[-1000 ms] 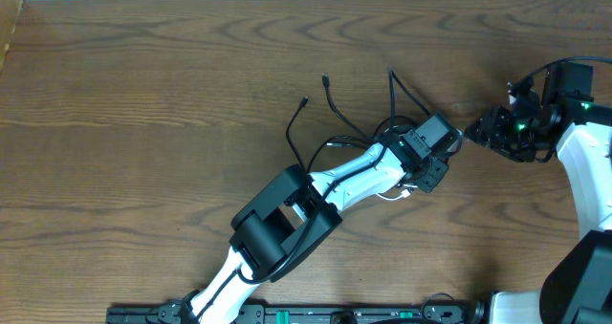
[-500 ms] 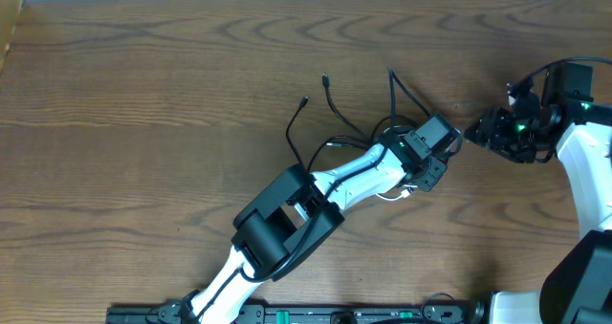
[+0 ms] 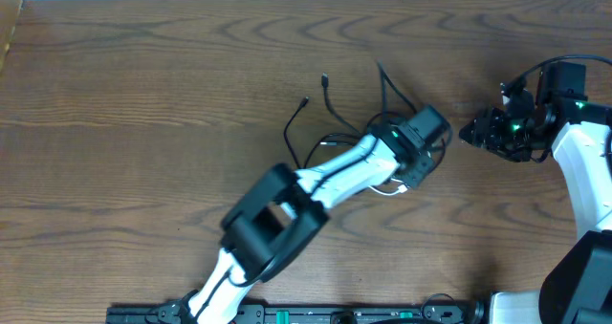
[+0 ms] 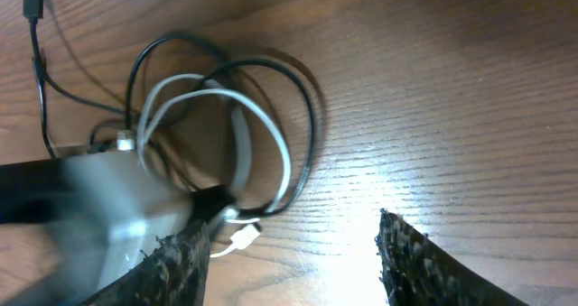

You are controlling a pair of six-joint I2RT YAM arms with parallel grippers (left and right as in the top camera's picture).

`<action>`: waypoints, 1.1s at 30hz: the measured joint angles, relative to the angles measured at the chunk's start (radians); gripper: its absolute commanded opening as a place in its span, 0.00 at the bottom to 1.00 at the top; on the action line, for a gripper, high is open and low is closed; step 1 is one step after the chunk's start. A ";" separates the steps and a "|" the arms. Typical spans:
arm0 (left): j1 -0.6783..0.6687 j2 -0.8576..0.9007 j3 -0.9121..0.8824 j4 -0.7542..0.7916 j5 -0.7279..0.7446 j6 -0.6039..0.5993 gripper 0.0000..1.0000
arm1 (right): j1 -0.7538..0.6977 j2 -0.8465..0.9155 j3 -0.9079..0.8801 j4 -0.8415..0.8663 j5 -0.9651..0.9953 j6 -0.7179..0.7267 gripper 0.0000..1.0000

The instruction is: Untangle cables

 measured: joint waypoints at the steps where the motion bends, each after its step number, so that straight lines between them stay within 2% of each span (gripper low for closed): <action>1: 0.010 -0.034 0.000 -0.019 -0.002 0.000 0.08 | 0.000 0.000 0.000 0.000 0.000 -0.002 0.57; 8: 0.072 -0.394 0.004 -0.125 -0.008 -0.002 0.08 | 0.001 0.000 0.000 0.001 -0.023 -0.010 0.57; 13: 0.093 -0.562 0.008 -0.144 -0.006 -0.002 0.08 | 0.001 0.000 0.000 0.020 -0.188 -0.084 0.57; 18: 0.137 -0.652 0.008 -0.145 -0.006 -0.002 0.08 | 0.003 0.000 0.000 0.063 -0.410 -0.160 0.59; 26: 0.217 -0.765 0.008 -0.163 -0.006 -0.019 0.08 | 0.061 0.000 0.000 0.136 -0.572 -0.228 0.63; 33: 0.227 -0.766 0.008 -0.193 0.005 -0.044 0.08 | 0.151 0.000 0.000 0.286 -0.719 -0.278 0.62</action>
